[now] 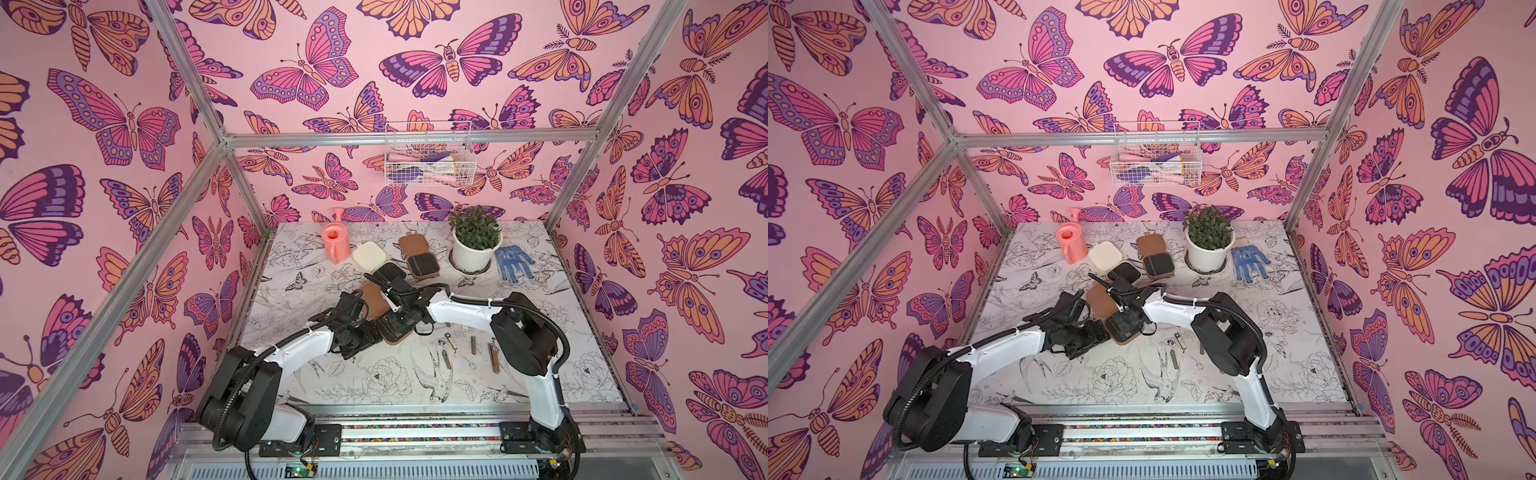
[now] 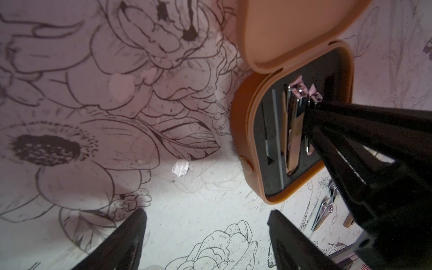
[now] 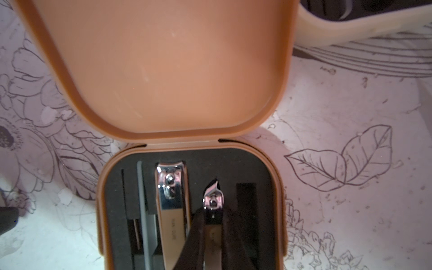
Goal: Organize nail clipper sets
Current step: Place the nail clipper in the storage box.
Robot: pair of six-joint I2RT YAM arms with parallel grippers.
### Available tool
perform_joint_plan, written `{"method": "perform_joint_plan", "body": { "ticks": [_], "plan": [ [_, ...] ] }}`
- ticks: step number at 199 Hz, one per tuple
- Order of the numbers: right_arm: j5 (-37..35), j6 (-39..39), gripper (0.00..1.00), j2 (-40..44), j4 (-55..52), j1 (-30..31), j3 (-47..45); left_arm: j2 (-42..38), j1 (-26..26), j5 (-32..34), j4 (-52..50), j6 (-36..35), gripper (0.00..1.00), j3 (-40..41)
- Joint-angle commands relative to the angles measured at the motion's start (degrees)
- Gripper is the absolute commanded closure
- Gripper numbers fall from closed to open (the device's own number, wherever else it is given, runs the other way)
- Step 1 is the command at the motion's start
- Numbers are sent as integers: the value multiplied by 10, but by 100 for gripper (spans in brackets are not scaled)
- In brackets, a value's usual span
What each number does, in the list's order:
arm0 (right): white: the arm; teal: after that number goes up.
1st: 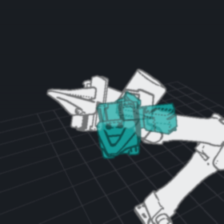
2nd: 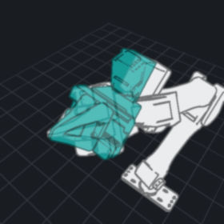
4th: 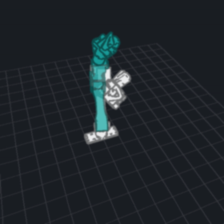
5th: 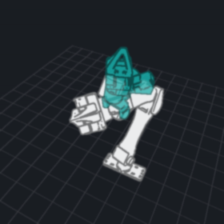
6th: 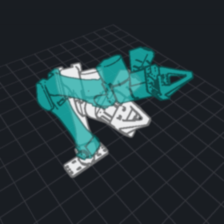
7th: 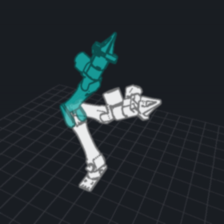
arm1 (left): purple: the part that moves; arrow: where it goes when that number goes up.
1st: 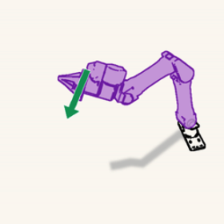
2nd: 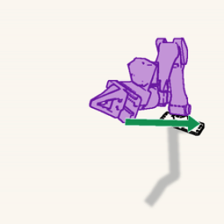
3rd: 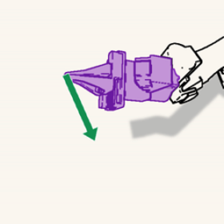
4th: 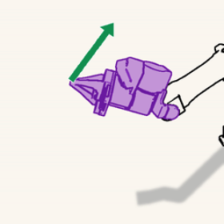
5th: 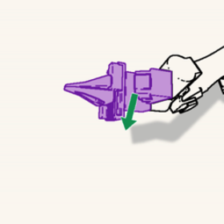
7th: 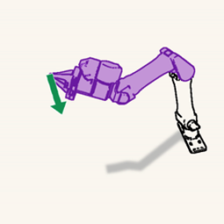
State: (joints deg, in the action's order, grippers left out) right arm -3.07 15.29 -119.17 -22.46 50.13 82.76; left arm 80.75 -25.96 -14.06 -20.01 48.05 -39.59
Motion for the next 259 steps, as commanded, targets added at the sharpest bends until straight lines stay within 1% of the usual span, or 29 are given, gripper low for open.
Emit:
{"method": "perform_joint_plan", "body": {
  "ticks": [1, 46, 68, 90, 121, 172, 259],
  "plan": [
    [-11, 12, 97, -52, -19, 5, -36, 8, -3, 5, -16, -5, 16, 6],
    [-22, 0, 96, -55, -48, 5, -34, 7, -4, 5, -16, -4, 16, 6],
    [-29, -5, 91, -46, -69, 5, -23, 4, -4, 4, -16, -5, 16, 6],
    [-34, -11, 84, -37, -90, 5, -2, 2, -4, 3, -16, -5, 16, 4],
    [-37, -16, 79, -31, -113, 5, 32, -1, -4, 2, -17, -5, 16, 4],
    [-33, -21, 76, -21, -130, 5, 59, -5, -4, 4, -17, -6, 16, 8],
    [-21, -14, 73, 12, -140, 5, 67, -2, -4, 4, -17, -6, 16, 7]
  ]
}}
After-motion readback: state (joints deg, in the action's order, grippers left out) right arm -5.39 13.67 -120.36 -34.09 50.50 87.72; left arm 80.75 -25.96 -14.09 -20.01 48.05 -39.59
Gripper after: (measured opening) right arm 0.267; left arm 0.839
